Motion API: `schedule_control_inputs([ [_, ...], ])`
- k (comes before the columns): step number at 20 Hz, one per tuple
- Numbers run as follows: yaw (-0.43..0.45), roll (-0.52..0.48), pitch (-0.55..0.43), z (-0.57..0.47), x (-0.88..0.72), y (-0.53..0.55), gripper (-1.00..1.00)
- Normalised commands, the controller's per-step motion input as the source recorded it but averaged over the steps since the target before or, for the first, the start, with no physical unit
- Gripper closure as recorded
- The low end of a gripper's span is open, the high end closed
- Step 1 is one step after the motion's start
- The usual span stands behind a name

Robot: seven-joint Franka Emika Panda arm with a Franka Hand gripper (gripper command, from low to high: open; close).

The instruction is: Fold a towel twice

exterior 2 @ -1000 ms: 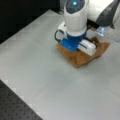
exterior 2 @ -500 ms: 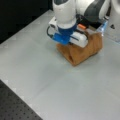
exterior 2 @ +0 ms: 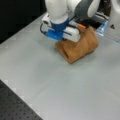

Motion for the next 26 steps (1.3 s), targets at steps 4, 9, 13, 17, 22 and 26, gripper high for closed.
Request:
schedule_control_inputs([
  [4, 0.277, -0.047, 0.015, -0.06, 0.26, -0.34, 1.0],
  [9, 0.26, -0.039, 0.03, -0.09, 0.26, -0.36, 1.0],
  [13, 0.22, -0.019, 0.048, -0.08, 0.19, -0.3, 1.0],
  [17, 0.172, 0.006, 0.052, -0.04, 0.13, -0.2, 1.0],
  [22, 0.136, 0.044, 0.042, -0.07, 0.04, -0.14, 1.0],
  [26, 0.068, 0.056, 0.028, -0.08, -0.03, -0.1, 1.0],
])
